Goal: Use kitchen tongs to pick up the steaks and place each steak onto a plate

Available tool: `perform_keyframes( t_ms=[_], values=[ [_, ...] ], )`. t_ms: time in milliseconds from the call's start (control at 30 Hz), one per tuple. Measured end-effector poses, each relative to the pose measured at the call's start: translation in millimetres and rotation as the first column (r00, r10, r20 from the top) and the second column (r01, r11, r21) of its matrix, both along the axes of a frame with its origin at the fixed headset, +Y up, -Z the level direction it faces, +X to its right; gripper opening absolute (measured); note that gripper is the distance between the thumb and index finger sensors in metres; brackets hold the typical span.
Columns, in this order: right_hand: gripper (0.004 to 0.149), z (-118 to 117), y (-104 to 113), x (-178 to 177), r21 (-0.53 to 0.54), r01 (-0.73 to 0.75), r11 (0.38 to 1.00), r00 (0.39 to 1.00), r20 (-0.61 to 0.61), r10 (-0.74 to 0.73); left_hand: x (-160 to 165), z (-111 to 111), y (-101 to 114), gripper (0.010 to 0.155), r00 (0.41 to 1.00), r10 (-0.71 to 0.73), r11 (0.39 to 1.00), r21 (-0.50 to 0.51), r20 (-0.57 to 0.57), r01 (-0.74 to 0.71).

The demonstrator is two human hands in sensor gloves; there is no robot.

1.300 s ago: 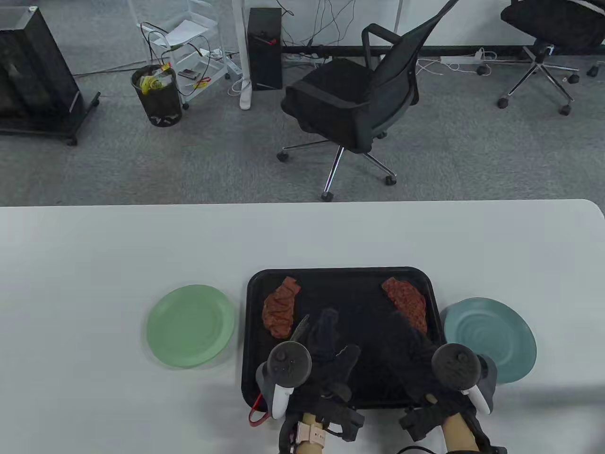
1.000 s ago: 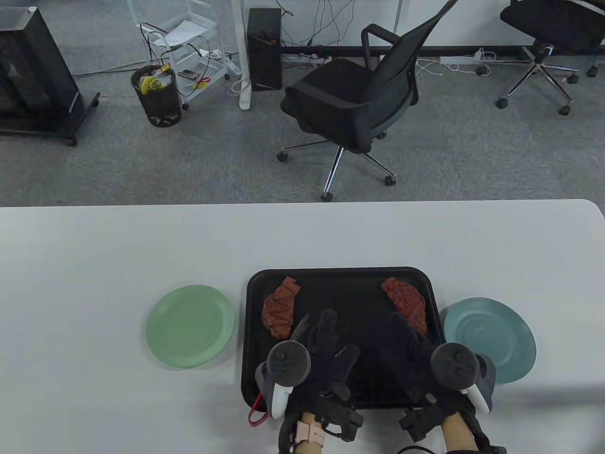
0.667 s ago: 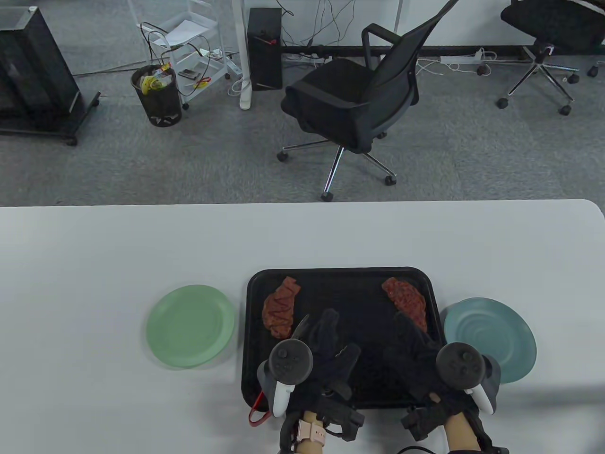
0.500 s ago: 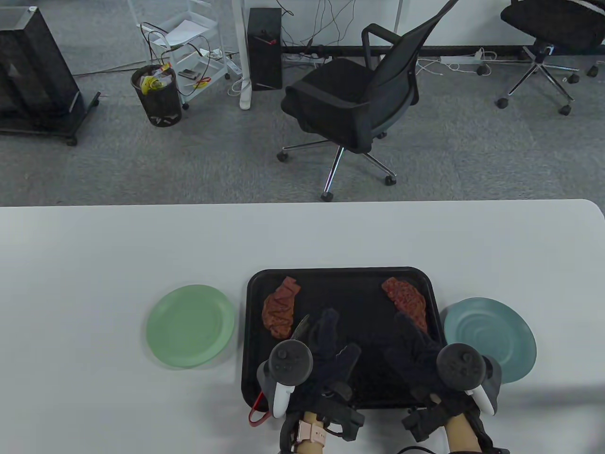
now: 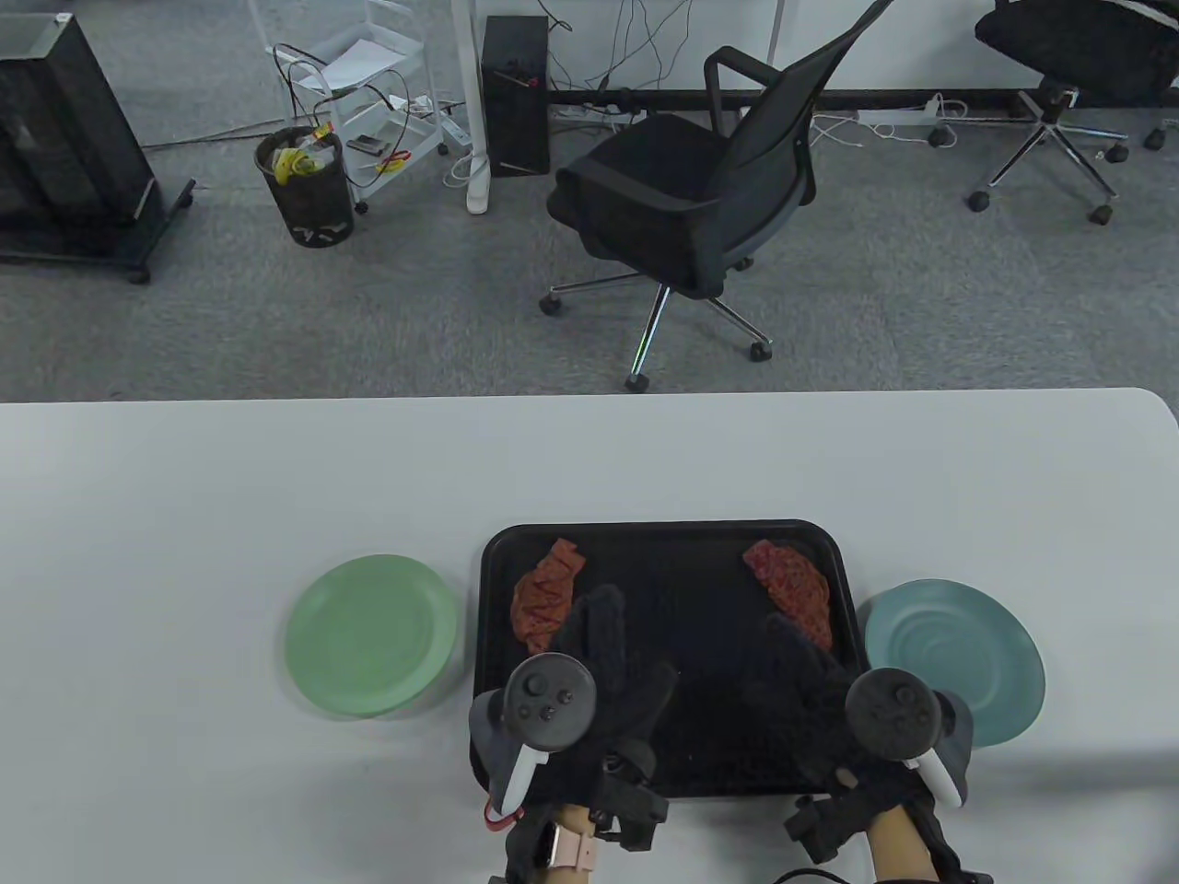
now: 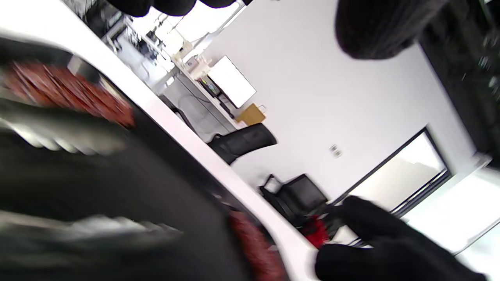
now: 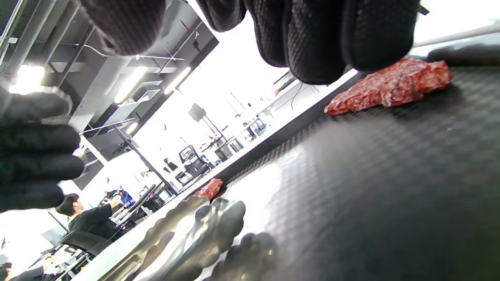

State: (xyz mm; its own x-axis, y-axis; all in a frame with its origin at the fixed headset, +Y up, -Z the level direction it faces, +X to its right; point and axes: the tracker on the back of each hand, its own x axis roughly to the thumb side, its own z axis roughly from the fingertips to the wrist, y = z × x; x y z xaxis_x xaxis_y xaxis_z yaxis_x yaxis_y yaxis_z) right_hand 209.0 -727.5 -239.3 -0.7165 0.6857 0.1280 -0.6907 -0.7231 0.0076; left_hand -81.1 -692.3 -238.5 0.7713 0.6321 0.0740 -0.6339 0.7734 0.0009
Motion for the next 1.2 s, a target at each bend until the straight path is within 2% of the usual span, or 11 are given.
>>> perform_keyframes(
  t_ms=[67, 133, 167, 233, 300, 467, 633, 767, 1000, 1200],
  values=[
    [0.072, -1, -2, 2, -0.008, 0.002, 1.0, 1.0, 0.007, -0.002, -9, 2, -6, 0.1, 0.986, -0.169, 0.979, -0.113, -0.002, 0.167],
    [0.072, -1, -4, 4, -0.014, -0.002, 1.0, 1.0, 0.014, 0.003, -16, 4, -25, 0.106, 0.936, -0.35, 0.903, -0.251, 0.037, 0.347],
    [0.072, -2, -5, 4, -0.015, -0.004, 1.0, 1.0, 0.016, 0.004, -17, 4, -32, 0.108, 0.923, -0.38, 0.886, -0.266, 0.055, 0.381],
    [0.072, -2, -7, 4, -0.021, -0.012, 1.0, 1.0, 0.014, 0.013, -21, 1, -48, 0.11, 0.893, -0.439, 0.82, -0.364, 0.093, 0.441],
    [0.072, -2, -8, 3, -0.025, -0.024, 0.999, 1.0, 0.008, 0.025, -20, -1, -55, 0.109, 0.874, -0.474, 0.778, -0.415, 0.105, 0.472],
    [0.072, -3, -11, 1, -0.028, -0.043, 0.999, 0.999, 0.0, 0.043, -10, -6, -69, 0.103, 0.816, -0.564, 0.728, -0.393, 0.124, 0.562],
    [0.072, -2, -11, 2, -0.024, -0.047, 0.999, 0.999, -0.002, 0.047, 0, -6, -68, 0.103, 0.741, -0.659, 0.677, -0.326, 0.131, 0.659],
    [0.071, -2, -12, 2, -0.027, -0.047, 0.999, 0.999, -0.003, 0.047, 2, -5, -65, 0.099, 0.746, -0.655, 0.696, -0.289, 0.119, 0.657],
    [0.071, -2, -13, 5, -0.032, -0.043, 0.999, 0.999, 0.005, 0.043, -2, 1, -46, 0.096, 0.899, -0.435, 0.881, -0.187, 0.047, 0.435],
    [0.07, -3, -15, 7, -0.04, -0.048, 0.998, 0.999, 0.016, 0.049, -6, 6, -38, 0.097, 0.947, -0.321, 0.938, -0.137, 0.005, 0.318]
  ],
)
